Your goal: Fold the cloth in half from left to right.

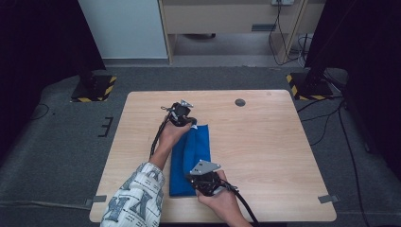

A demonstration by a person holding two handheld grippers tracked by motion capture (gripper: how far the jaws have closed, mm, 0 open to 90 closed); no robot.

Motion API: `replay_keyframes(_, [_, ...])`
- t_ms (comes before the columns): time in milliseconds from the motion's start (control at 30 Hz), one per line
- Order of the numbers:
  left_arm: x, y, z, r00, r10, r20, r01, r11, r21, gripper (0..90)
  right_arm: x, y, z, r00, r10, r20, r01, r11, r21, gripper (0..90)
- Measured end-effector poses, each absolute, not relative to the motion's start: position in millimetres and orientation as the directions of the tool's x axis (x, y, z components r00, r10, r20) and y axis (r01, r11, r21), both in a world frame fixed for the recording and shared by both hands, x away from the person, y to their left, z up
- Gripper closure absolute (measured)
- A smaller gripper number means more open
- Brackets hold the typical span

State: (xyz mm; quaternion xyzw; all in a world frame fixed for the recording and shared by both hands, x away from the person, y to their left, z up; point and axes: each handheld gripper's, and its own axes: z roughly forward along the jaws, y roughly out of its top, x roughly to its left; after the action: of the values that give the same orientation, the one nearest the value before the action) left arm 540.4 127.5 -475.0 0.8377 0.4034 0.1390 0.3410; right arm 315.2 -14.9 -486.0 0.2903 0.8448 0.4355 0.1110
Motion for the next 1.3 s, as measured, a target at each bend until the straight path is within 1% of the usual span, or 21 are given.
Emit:
replay_keyframes(200, [540.9, 120.0, -480.5, 0.641, 0.766, -0.054, 0.587, -0.443, 0.678, 87.4, 313.9, -23.7, -495.7, -0.786, 0.612, 0.084, 0.431, 0.445, 0.785, 85.8])
replay_keyframes(400, [540.1, 113.8, -481.7, 0.649, 0.759, -0.053, 0.583, -0.451, 0.676, 87.3, 312.5, -27.7, -497.7, -0.782, 0.617, 0.089, 0.438, 0.442, 0.783, 85.8])
replay_keyframes(500, [539.6, 112.6, -481.8, 0.649, 0.759, -0.056, 0.584, -0.450, 0.676, 86.5, 313.0, -29.5, -497.7, -0.779, 0.620, 0.088, 0.442, 0.445, 0.779, 83.7])
replay_keyframes(567, [539.0, 111.7, -482.0, 0.649, 0.759, -0.061, 0.585, -0.445, 0.678, 84.3, 313.8, -30.6, -498.3, -0.776, 0.624, 0.091, 0.450, 0.445, 0.775, 79.4])
replay_keyframes(667, [537.9, 110.2, -481.8, 0.647, 0.760, -0.065, 0.585, -0.440, 0.681, 78.8, 314.9, -31.8, -499.4, -0.762, 0.640, 0.102, 0.470, 0.437, 0.767, 70.4])
replay_keyframes(767, [536.7, 109.5, -480.6, 0.646, 0.760, -0.069, 0.582, -0.433, 0.689, 75.8, 315.6, -33.3, -499.7, -0.751, 0.650, 0.115, 0.488, 0.429, 0.760, 61.3])
replay_keyframes(967, [533.5, 109.2, -477.9, 0.652, 0.756, -0.063, 0.565, -0.429, 0.704, 71.6, 317.0, -39.4, -499.5, -0.741, 0.661, 0.115, 0.501, 0.432, 0.750, 52.3])
replay_keyframes(1033, [532.2, 110.4, -476.8, 0.652, 0.755, -0.060, 0.559, -0.426, 0.711, 70.1, 318.8, -41.9, -499.8, -0.734, 0.670, 0.113, 0.508, 0.430, 0.746, 47.6])
replay_keyframes(1300, [524.3, 121.4, -472.5, 0.653, 0.757, -0.038, 0.539, -0.428, 0.726, 58.3, 327.4, -46.9, -499.9, -0.721, 0.686, 0.100, 0.512, 0.429, 0.744, 36.8])
